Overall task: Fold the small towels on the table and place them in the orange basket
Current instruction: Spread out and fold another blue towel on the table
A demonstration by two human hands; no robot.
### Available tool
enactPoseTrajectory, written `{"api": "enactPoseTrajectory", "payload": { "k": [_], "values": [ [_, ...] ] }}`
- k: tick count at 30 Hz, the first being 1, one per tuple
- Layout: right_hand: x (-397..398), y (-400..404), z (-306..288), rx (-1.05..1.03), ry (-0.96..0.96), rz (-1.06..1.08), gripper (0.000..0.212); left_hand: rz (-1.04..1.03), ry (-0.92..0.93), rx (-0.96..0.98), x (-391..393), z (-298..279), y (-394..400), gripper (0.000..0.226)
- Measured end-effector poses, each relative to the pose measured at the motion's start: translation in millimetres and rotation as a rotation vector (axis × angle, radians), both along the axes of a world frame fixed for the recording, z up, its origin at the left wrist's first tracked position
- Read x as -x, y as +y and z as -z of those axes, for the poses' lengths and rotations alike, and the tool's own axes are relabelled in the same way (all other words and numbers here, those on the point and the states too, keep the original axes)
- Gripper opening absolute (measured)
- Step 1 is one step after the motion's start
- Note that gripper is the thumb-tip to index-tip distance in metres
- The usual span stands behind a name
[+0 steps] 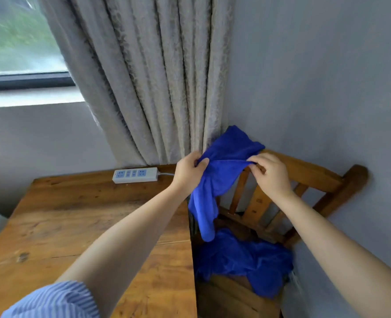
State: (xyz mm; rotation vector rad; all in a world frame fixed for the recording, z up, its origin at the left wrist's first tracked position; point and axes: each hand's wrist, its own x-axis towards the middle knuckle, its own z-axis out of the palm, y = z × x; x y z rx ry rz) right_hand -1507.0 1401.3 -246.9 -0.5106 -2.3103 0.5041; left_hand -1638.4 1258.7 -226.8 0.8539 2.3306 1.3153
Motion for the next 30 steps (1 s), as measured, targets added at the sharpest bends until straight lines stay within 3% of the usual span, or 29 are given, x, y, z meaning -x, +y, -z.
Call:
{"api": "enactPoseTrajectory", "payload": {
  "k": [4,12,21,25,30],
  "values": [
    [-17,-62,-18,-0.067,0.06,-0.019,0.016,-0.052,-0.026,-0.091,-19,-7,-68,0.038],
    [-27,-228,-51,0.142,0.027,-0.124,0.019,-0.242,0.067,-0.133,-42,-34,-251,0.018],
    [11,-353,-48,0.411,-0.127,-0.304,0.016,-0.414,0.194,0.177,-45,-37,-405,0.021],
    [47,-401,-50,0.442,-0.141,-0.404,0.017,-0.562,0.196,0.186,-30,-45,-454,0.023],
    [96,-440,-57,0.504,-0.049,-0.461,0.017,-0.697,0.373,0.184,6,-66,-489,0.024]
  ]
}}
